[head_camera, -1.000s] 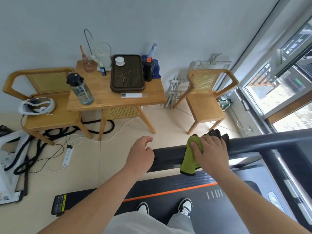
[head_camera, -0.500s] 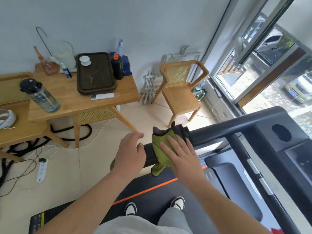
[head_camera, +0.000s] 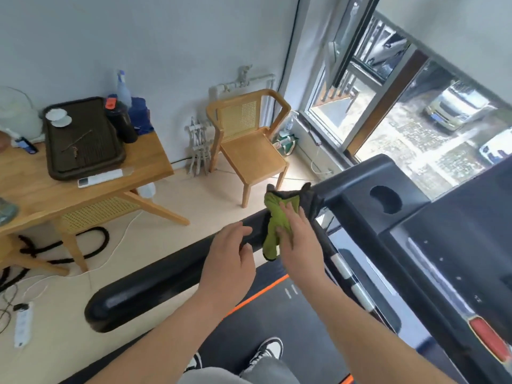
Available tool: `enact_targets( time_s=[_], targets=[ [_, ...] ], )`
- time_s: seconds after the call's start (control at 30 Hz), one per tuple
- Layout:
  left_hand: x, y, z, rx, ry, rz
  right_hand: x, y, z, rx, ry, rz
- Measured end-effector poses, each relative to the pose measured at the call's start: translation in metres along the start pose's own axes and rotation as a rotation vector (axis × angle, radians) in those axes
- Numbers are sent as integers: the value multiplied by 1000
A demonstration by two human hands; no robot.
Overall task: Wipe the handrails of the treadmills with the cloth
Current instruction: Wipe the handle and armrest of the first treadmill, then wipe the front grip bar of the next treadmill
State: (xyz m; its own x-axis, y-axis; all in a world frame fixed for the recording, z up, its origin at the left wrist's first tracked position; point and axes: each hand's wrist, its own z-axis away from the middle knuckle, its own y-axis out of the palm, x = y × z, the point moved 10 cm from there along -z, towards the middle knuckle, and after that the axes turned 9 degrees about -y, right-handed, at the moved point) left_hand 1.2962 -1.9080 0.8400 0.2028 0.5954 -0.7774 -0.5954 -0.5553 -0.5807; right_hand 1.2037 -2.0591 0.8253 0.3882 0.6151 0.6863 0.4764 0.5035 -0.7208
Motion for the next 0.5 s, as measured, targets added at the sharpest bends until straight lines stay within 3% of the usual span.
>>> enact_targets(
  time_s=[0.13,0.2,0.37,0.43,0.5],
  targets=[
    [-26,40,-8,134,-157,265,5,-19,11,131,220,-549],
    [-37,59,-10,231,-296,429,5,-36,15,236,199,-568],
    [-53,109,-6,401,-526,518,-4,-69,35,320,123,-308],
    [-64,124,-6,433,-536,471,-12,-80,42,320,124,-385],
    [-72,131,-12,438,-528,441,-26,-94,47,256,205,-667]
  ],
)
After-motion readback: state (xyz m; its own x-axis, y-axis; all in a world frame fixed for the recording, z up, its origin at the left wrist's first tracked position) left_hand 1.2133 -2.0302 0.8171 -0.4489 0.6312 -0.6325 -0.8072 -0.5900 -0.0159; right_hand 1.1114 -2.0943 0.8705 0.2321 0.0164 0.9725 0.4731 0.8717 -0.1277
